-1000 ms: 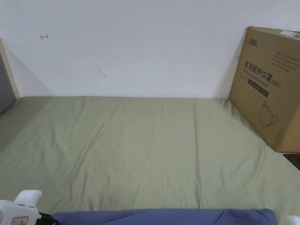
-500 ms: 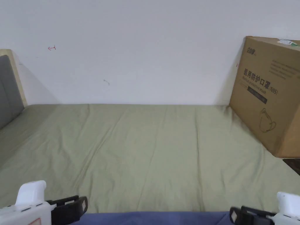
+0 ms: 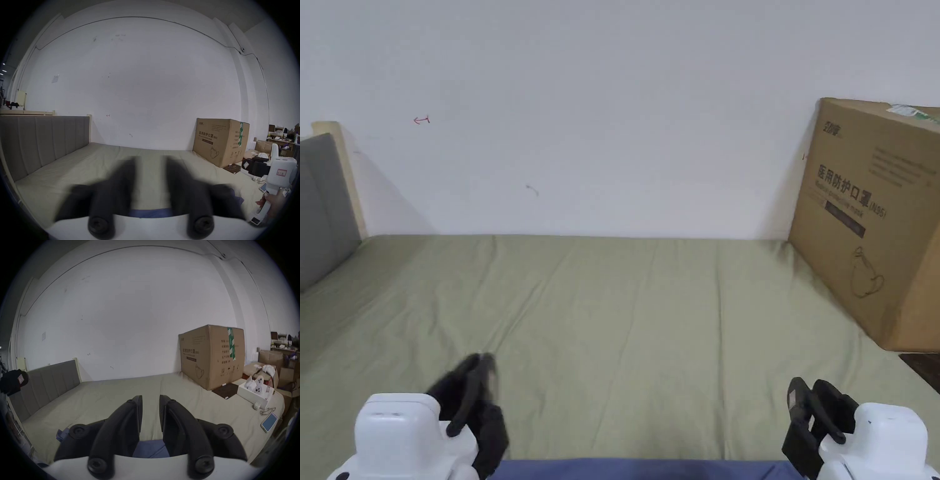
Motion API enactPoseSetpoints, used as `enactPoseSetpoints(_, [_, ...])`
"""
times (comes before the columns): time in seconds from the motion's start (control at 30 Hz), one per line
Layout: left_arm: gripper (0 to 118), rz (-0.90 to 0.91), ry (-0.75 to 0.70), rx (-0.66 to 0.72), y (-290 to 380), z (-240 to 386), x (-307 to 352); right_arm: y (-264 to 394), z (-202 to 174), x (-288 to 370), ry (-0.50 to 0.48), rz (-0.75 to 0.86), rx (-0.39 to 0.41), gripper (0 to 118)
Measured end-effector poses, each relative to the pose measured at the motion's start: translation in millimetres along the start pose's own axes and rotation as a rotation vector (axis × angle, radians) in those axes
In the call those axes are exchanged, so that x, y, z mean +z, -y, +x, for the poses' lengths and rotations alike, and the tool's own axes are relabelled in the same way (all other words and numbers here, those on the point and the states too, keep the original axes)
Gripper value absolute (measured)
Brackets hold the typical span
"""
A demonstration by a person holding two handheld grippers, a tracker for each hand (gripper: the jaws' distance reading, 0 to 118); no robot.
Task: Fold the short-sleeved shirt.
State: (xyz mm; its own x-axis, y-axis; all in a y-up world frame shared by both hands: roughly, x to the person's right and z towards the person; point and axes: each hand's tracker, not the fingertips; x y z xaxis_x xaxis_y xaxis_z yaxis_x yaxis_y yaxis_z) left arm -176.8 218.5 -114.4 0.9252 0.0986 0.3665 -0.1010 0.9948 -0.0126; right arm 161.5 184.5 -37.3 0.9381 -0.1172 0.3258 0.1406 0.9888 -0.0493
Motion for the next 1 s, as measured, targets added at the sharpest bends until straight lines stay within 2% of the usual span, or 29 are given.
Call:
enactPoseSetpoints(0.03, [0, -0.014, -0.069, -0.057, -1, 3, 1, -1, 5, 2, -0.035, -0.003, -0.043, 23])
enactPoseSetpoints(0.07, [0, -0.028, -0.059, -0.041, 0, 0, 1, -3, 5, 5, -0.024, -0.013, -0.053, 13])
enactPoseSetpoints(0.1, [0, -0.059, 0.022, 0.017, -2, -7, -1, -5, 4, 6, -0.009, -0.017, -0.06, 7])
enactPoseSetpoints(0.17, [0, -0.064, -0.01, 0.019, -2, -8, -4, -8, 9, 8, 0.013, -0.014, -0.071, 6])
enactPoseSetpoints(0.23, [0, -0.062, -0.029, 0.015, -12, -20, -8, -12, 16, 4, -0.035, -0.032, -0.096, 1])
enactPoseSetpoints(0.3, [0, -0.099, 0.002, 0.057, -18, -40, -19, -14, 19, 1, -0.041, -0.039, -0.068, 0])
enactPoseSetpoints(0.4, [0, -0.333, 0.079, 0.135, -22, -91, -54, -19, 20, -3, -0.09, -0.045, -0.026, 0])
enactPoseSetpoints(0.5, [0, -0.644, 0.159, 0.315, 2, -150, -100, -21, 16, -9, -0.102, -0.056, 0.012, 0])
enactPoseSetpoints(0.57, [15, -0.811, 0.207, 0.447, 30, -175, -122, -18, 10, -17, -0.118, -0.064, 0.03, 0])
enactPoseSetpoints(0.6, [15, -0.848, 0.198, 0.464, 46, -188, -130, -16, 6, -21, -0.111, -0.064, 0.043, 0])
enactPoseSetpoints(0.63, [46, -0.887, 0.17, 0.471, 61, -197, -136, -14, 3, -27, -0.113, -0.069, 0.044, 0])
enactPoseSetpoints(0.67, [94, -0.922, 0.155, 0.487, 89, -216, -145, -12, 0, -31, -0.113, -0.075, 0.044, 0])
enactPoseSetpoints(0.7, [112, -0.963, 0.178, 0.544, 108, -230, -153, -9, -4, -37, -0.115, -0.082, 0.035, 0])
enactPoseSetpoints(0.8, [113, -1.003, 0.237, 0.779, 146, -254, -160, -4, -15, -50, -0.127, -0.097, 0.012, 0])
enactPoseSetpoints(0.87, [113, -0.98, 0.223, 0.877, 170, -271, -166, -1, -21, -58, -0.141, -0.116, 0.006, 0])
enactPoseSetpoints(0.93, [114, -0.944, 0.208, 0.976, 192, -284, -167, 0, -25, -61, -0.157, -0.133, 0.015, 0])
enactPoseSetpoints(1.0, [114, -0.978, 0.283, 1.135, 221, -290, -174, 1, -28, -63, -0.171, -0.156, 0.038, 0])
